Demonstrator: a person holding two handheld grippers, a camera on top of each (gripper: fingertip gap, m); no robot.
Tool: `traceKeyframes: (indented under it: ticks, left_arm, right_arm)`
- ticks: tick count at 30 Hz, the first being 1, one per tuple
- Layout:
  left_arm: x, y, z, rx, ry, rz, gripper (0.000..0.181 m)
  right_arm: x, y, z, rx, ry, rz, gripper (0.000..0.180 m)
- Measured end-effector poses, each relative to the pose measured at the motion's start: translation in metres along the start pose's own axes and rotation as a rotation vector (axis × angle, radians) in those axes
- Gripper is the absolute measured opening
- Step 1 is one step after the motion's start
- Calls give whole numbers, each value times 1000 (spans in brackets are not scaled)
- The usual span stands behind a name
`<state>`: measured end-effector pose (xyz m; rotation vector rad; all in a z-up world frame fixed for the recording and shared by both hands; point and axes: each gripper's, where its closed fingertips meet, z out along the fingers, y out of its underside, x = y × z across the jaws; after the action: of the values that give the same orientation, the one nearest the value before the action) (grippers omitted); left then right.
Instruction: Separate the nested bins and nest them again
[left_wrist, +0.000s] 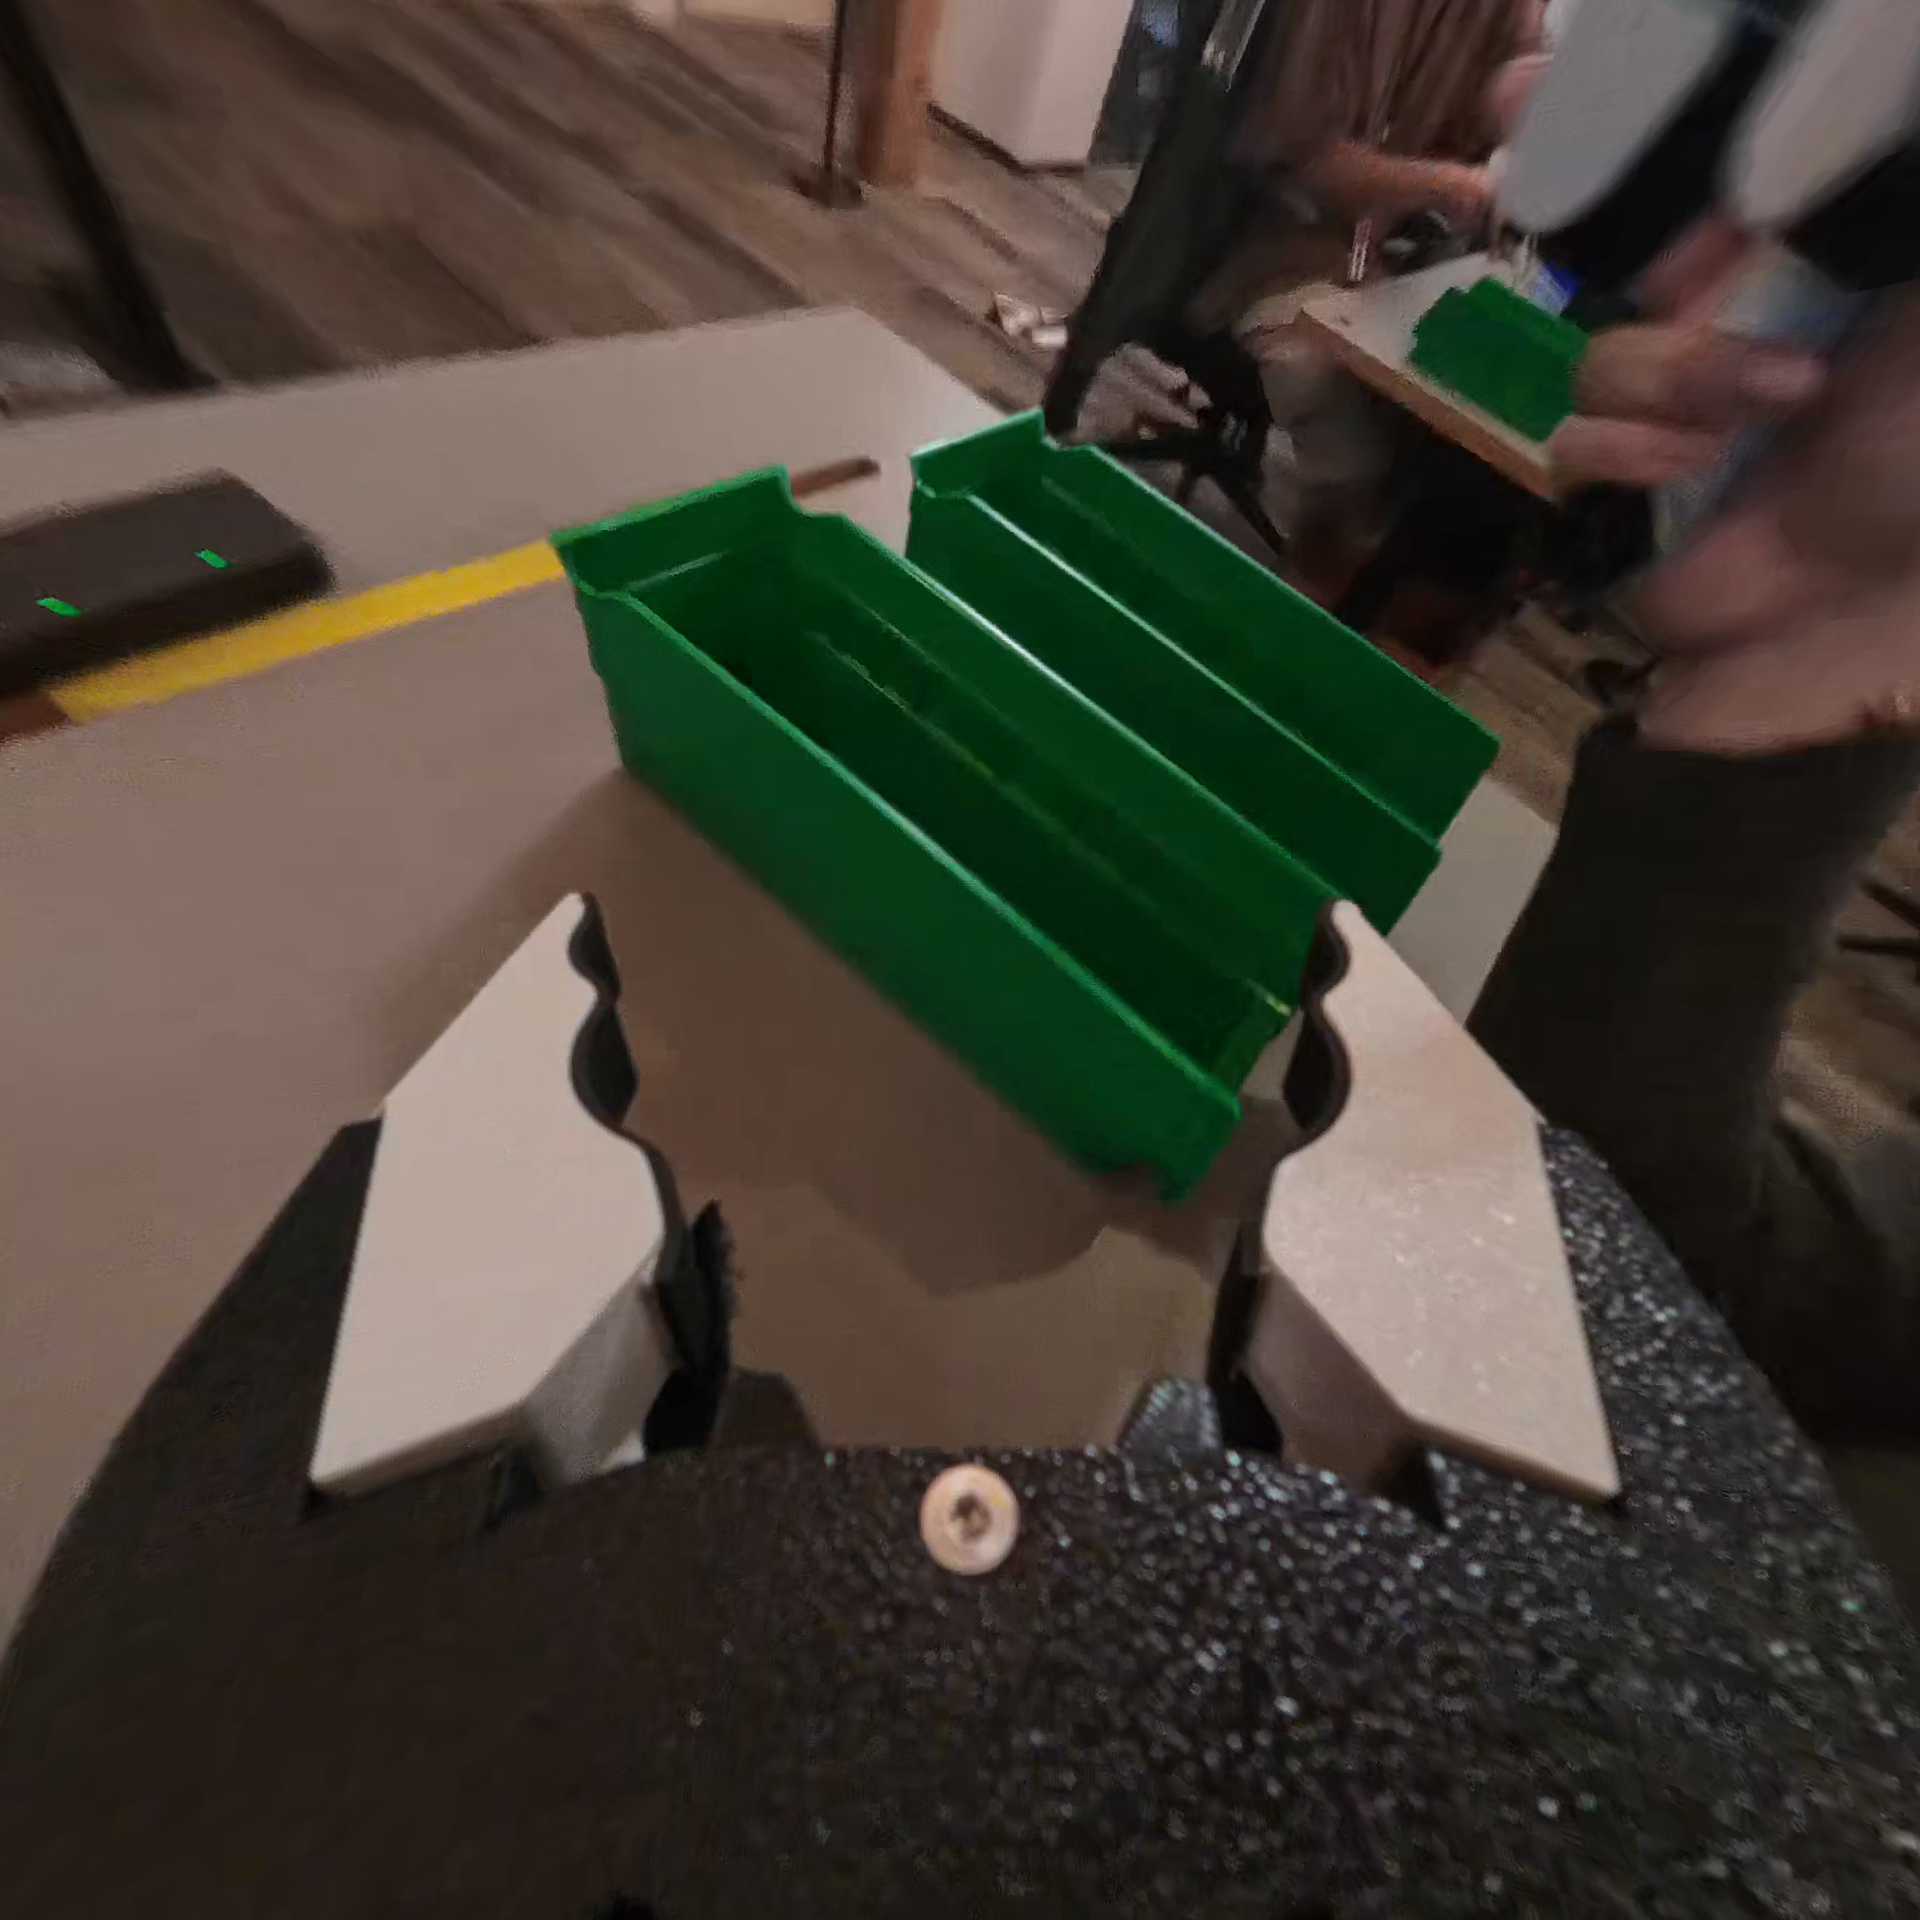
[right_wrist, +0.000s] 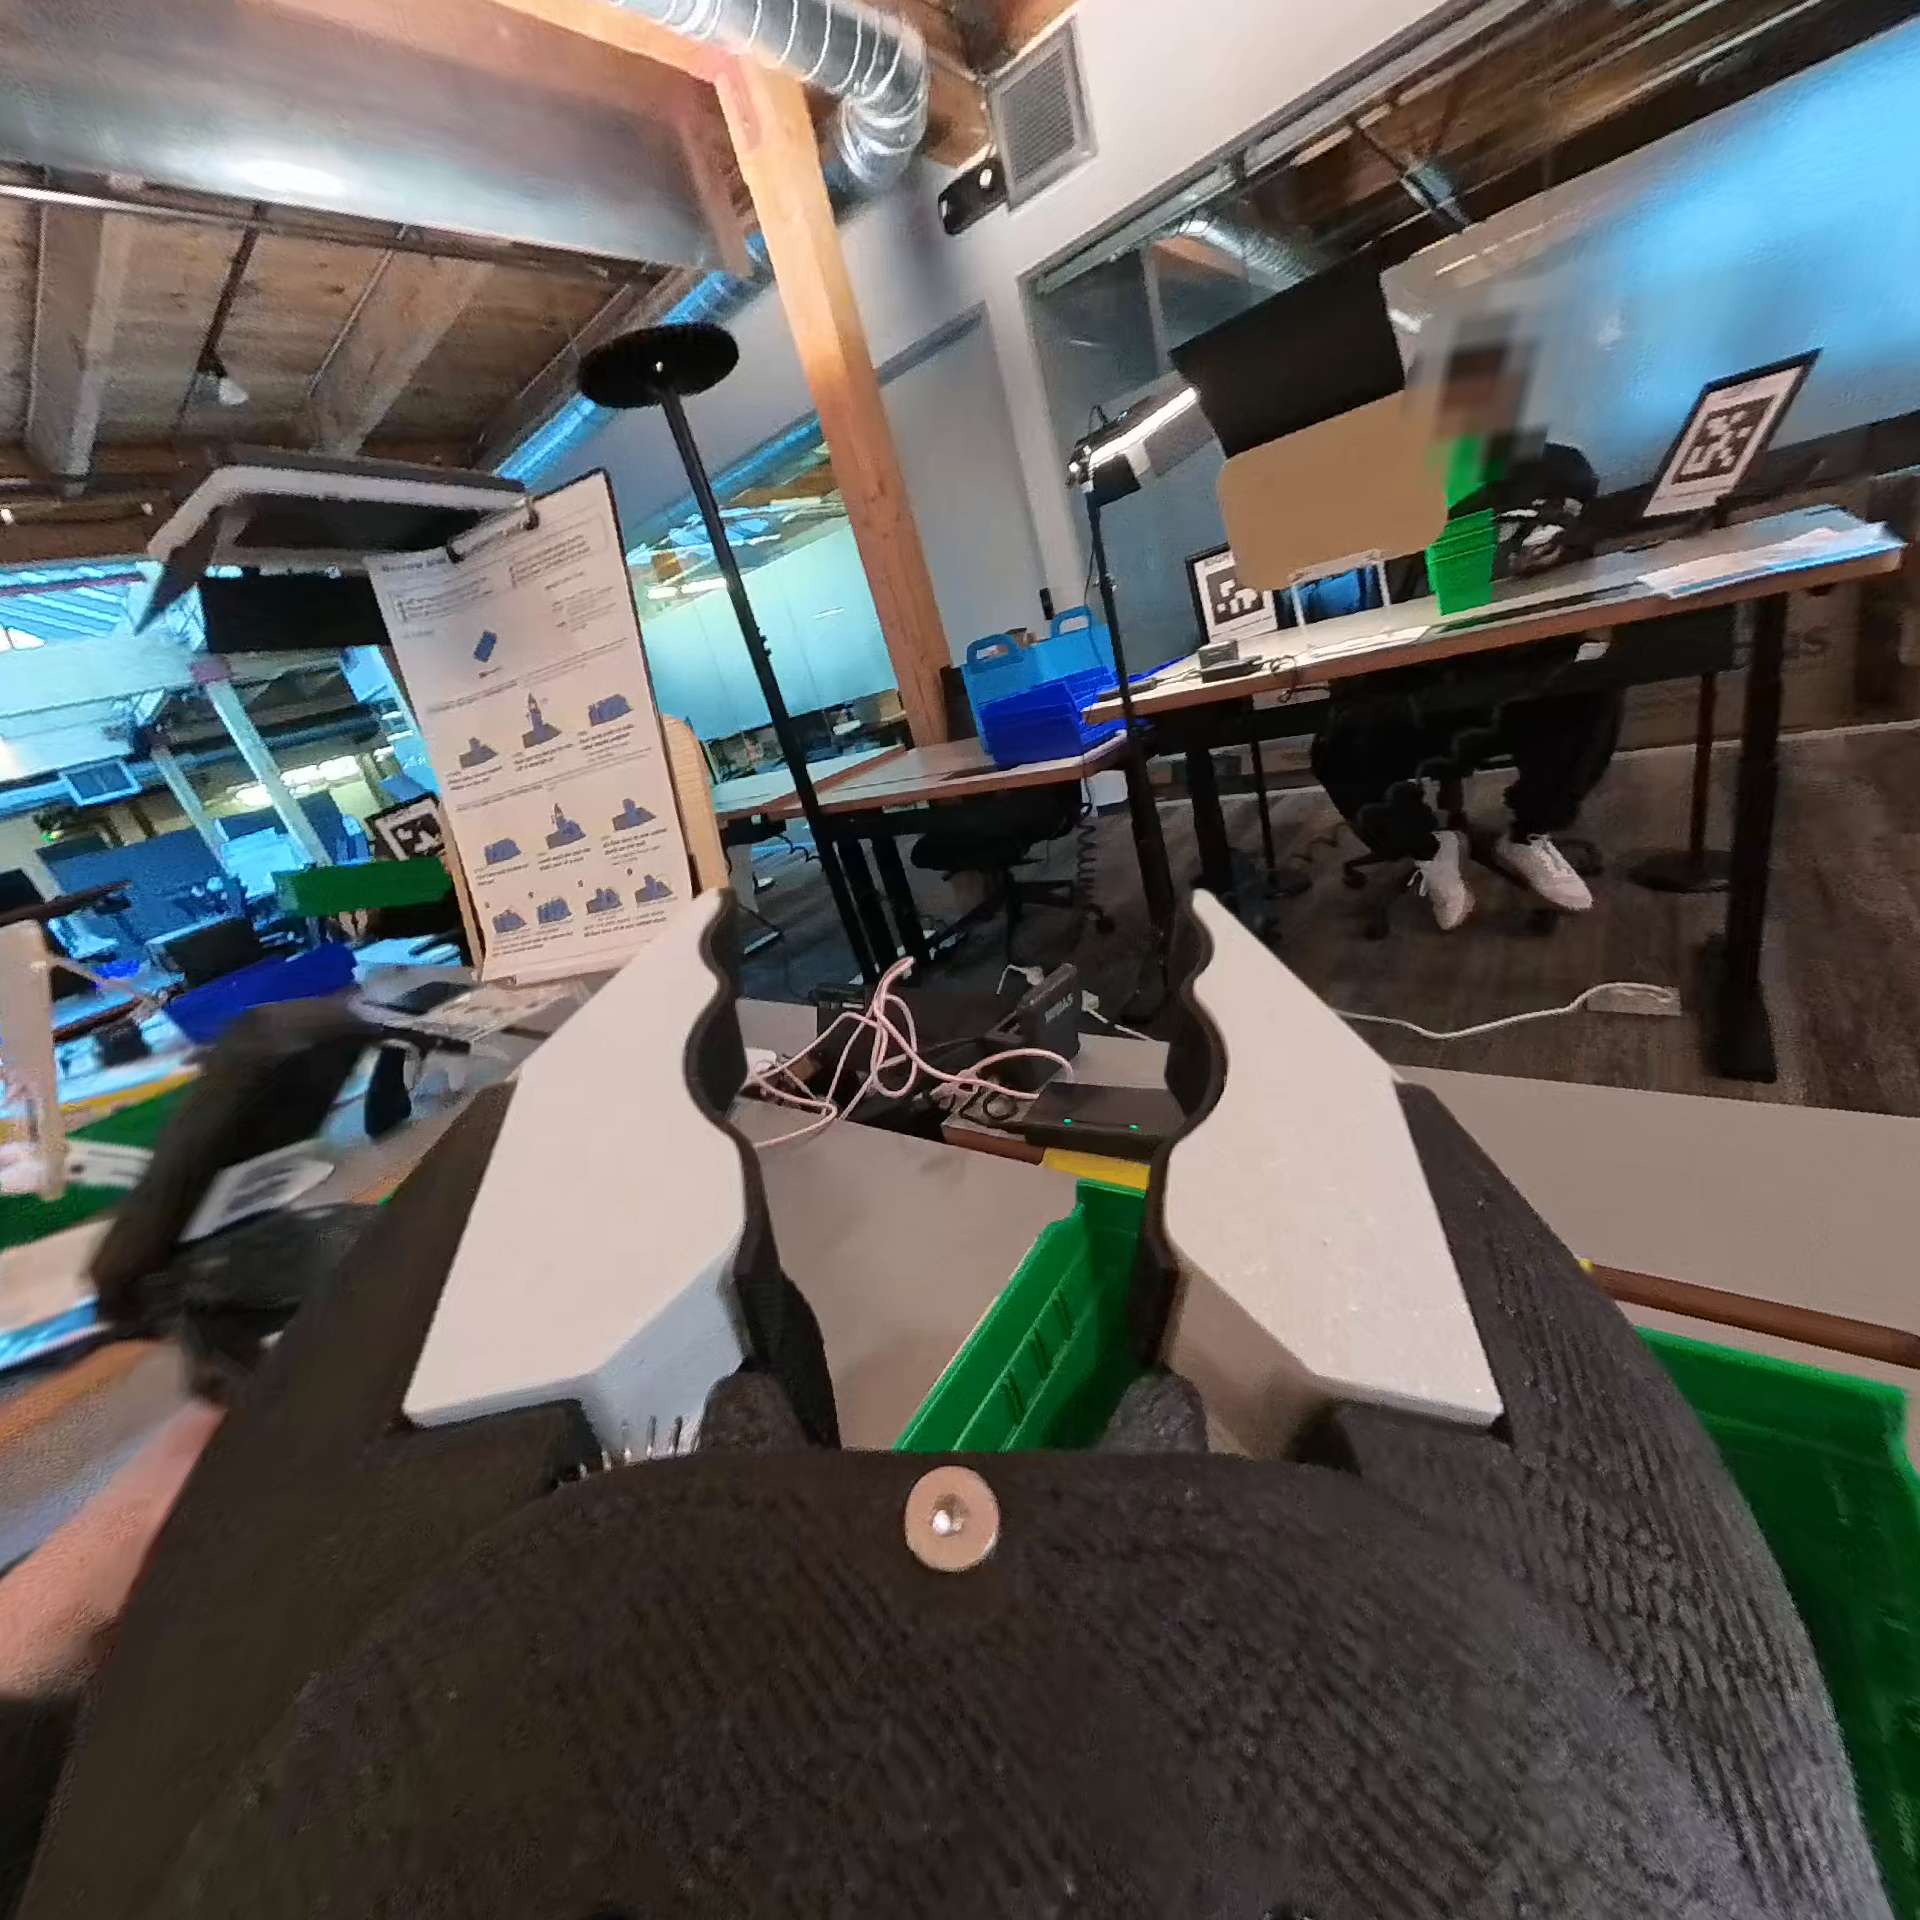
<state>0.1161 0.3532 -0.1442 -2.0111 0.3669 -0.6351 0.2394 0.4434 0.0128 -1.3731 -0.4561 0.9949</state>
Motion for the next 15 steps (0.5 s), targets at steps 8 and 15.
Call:
traceKeyframes:
  ticks: [8,15]
  left_arm:
    - [-18,11,108,-483,-59,-153,126]
    - [-35,49,122,-769,-156,-75,43]
  right_arm:
    - [1,-5,-6,14,13,-10,82]
    - [-3,-2,-3,3,-5,-9,82]
